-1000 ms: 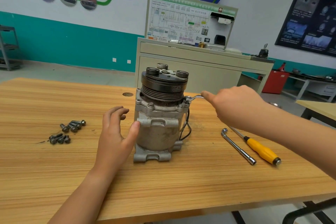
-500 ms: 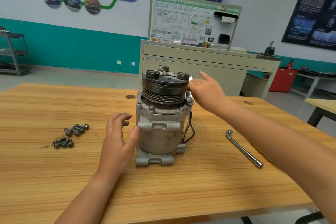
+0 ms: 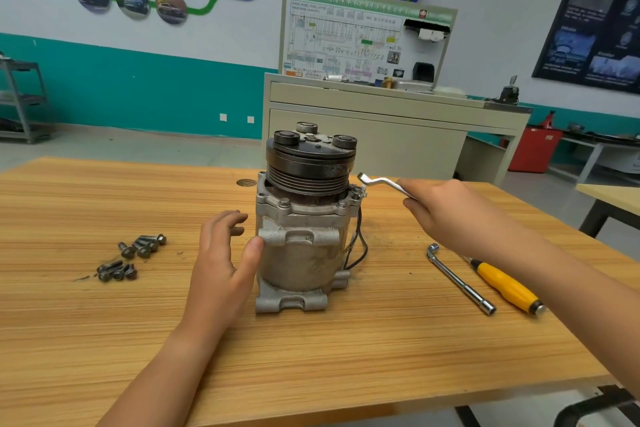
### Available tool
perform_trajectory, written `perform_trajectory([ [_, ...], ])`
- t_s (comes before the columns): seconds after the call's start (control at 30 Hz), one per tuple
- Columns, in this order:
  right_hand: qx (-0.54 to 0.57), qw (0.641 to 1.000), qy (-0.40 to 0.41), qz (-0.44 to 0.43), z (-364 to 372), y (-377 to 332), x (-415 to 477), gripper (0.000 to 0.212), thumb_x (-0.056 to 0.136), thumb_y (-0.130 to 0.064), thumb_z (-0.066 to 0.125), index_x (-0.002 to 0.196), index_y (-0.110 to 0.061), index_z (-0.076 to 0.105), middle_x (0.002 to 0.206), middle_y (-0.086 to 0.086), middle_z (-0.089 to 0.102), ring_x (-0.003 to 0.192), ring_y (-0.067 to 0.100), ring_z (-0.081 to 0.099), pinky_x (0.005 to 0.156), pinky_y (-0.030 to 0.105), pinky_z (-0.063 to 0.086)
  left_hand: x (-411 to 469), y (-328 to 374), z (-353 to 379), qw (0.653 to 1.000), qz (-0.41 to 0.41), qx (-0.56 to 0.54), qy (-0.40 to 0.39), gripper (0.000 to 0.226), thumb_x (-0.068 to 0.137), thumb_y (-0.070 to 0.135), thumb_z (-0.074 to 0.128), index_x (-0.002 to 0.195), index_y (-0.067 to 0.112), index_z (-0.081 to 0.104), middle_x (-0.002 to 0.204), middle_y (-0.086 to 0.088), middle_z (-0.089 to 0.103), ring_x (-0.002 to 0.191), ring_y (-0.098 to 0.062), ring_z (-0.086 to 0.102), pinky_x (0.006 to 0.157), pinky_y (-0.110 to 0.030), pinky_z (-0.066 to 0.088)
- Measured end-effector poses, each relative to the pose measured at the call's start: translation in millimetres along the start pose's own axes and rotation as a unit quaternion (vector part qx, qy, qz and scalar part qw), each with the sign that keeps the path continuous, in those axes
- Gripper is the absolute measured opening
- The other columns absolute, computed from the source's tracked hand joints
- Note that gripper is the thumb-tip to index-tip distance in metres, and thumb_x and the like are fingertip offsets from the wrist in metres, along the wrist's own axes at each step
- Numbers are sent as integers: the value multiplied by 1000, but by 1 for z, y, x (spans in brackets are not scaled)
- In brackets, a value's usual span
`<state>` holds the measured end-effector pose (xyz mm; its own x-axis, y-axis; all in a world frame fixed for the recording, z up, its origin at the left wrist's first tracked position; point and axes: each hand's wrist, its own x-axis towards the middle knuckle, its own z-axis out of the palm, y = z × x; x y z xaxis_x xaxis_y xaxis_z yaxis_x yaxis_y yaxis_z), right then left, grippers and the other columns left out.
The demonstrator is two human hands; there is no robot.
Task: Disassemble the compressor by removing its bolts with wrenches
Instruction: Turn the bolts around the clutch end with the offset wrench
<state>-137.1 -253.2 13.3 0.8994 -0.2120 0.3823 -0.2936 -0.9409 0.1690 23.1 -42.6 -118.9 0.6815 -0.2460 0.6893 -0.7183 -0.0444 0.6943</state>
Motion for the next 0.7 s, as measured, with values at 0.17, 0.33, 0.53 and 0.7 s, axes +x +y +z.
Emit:
perform_trajectory([
  [0.17, -78, 997, -11, -10, -7, -6, -1, 37, 98, -20, 35, 134, -28, 34, 83, 3, 62, 73, 22, 58, 65, 37, 54, 0, -1, 0, 1000, -1, 2, 2, 58, 79, 57, 38, 121, 18, 50, 120, 8, 44, 102, 16, 46, 77, 4, 31],
  [0.33, -211, 976, -44, -19, -16, -29, -3, 39, 90, -4, 40, 127, -14, 35, 57, -1, 34, 45, 13, 31, 38, 25, 28, 0, -1, 0, 1000, -2, 0, -1, 62, 78, 57, 38, 122, 16, 50, 120, 7, 43, 100, 17, 46, 76, 5, 31],
  [0.53, -257, 965, -46, -27, -12, -39, -3, 52, 94, -10, 36, 141, -5, 16, 60, 1, 28, 46, 14, 29, 36, 25, 27, 1, 0, 0, 1000, -3, 1, 1, 64, 77, 58, 38, 123, 16, 50, 120, 8, 43, 101, 17, 46, 76, 4, 32],
  [0.7, -228, 968, -79, -74, -16, -13, 4, 53, 91, -6, 46, 135, -11, 18, 66, -2, 36, 49, 9, 34, 40, 20, 28, 0, 0, 0, 1000, -8, 0, 5, 65, 76, 59, 39, 123, 16, 50, 119, 8, 43, 100, 15, 47, 75, 4, 31],
])
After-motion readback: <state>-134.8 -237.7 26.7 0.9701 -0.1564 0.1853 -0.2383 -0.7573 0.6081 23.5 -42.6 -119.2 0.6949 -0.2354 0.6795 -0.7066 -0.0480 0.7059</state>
